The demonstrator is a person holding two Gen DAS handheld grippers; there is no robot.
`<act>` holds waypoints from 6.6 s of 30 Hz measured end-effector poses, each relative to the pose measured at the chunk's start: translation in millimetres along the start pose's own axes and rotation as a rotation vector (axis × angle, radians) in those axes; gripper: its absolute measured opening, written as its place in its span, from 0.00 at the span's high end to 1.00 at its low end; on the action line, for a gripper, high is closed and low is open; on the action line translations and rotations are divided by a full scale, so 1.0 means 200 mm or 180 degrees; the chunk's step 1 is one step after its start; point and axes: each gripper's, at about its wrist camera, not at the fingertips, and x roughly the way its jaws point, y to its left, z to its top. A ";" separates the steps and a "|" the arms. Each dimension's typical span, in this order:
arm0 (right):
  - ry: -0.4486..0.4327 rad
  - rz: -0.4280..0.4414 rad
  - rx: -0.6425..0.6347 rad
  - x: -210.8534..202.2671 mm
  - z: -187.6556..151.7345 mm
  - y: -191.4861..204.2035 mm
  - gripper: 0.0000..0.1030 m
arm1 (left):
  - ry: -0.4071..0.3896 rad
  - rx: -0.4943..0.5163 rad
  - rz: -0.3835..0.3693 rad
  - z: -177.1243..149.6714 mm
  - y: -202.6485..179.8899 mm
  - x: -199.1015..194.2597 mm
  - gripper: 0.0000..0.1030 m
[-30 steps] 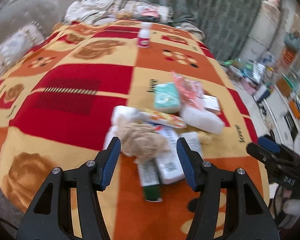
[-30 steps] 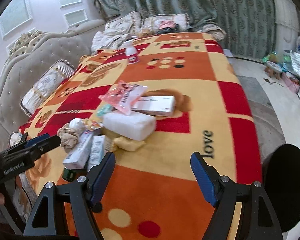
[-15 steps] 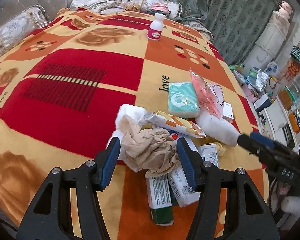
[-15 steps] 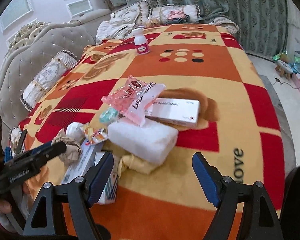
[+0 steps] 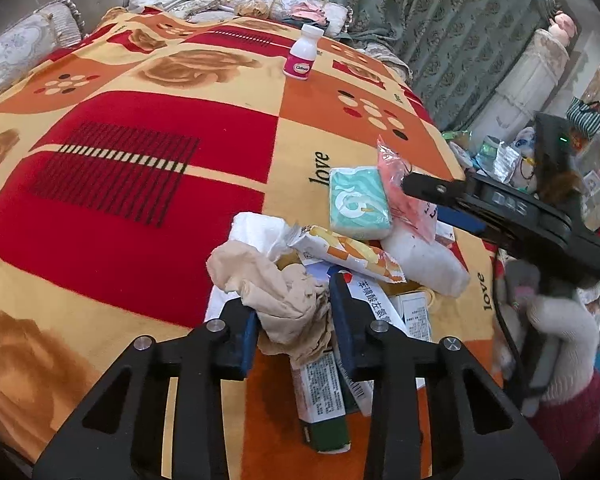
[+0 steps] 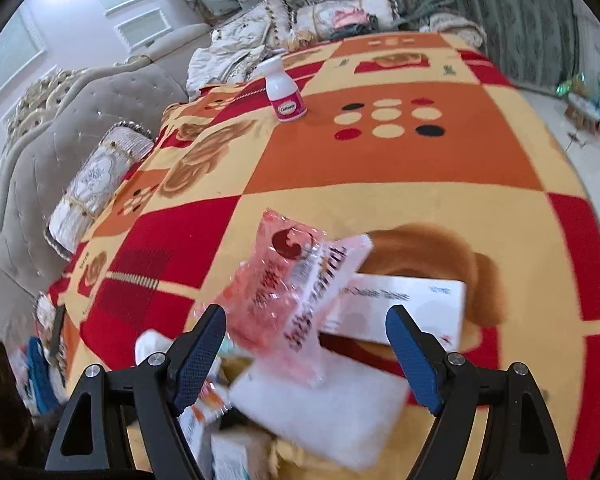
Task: Collect trash
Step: 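Grasp the beige crumpled tissue with the left gripper, then grasp the pink wrapper packet with the right gripper, then carry tissue and packet over the black bin and open both grippers, then move both open grippers back over the remaining trash on the bed, then grasp the white foam block with the right gripper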
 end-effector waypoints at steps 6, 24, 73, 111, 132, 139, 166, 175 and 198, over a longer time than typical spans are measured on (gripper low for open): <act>0.0095 0.0072 0.0032 0.10 -0.01 0.01 0.35 | -0.0076 -0.0015 -0.0028 0.01 0.01 -0.08 0.74; -0.0281 0.0136 -0.0238 -0.33 -0.16 -0.02 0.73 | -0.0350 0.0318 -0.0227 0.00 -0.26 -0.31 0.74; -0.0556 -0.0002 0.0091 -0.78 -0.42 -0.45 0.85 | -0.0109 0.0956 -0.0526 -0.12 -0.88 -0.17 0.74; -0.0716 -0.0990 0.0843 -1.32 -0.84 -1.28 0.85 | 0.0587 0.1600 -0.1348 -0.37 -1.94 0.30 0.74; -0.0635 -0.1145 0.1007 -1.30 -0.87 -1.35 0.65 | 0.0721 0.1350 -0.1513 -0.35 -1.86 0.34 0.58; -0.0633 -0.1115 0.0955 -1.30 -0.84 -1.31 0.62 | 0.0658 0.1401 -0.1397 -0.34 -1.80 0.31 0.55; -0.0355 -0.0688 0.0434 -0.95 -0.72 -0.81 0.41 | 0.0243 0.1127 -0.0477 -0.24 -1.09 0.01 0.55; -0.0162 -0.0433 0.0116 -0.74 -0.66 -0.53 0.39 | 0.0142 0.0785 -0.0133 -0.18 -0.66 -0.13 0.55; 0.0059 -0.0128 -0.0474 -0.29 -0.32 -0.06 0.22 | 0.0288 0.0089 0.0058 -0.06 -0.20 -0.05 0.55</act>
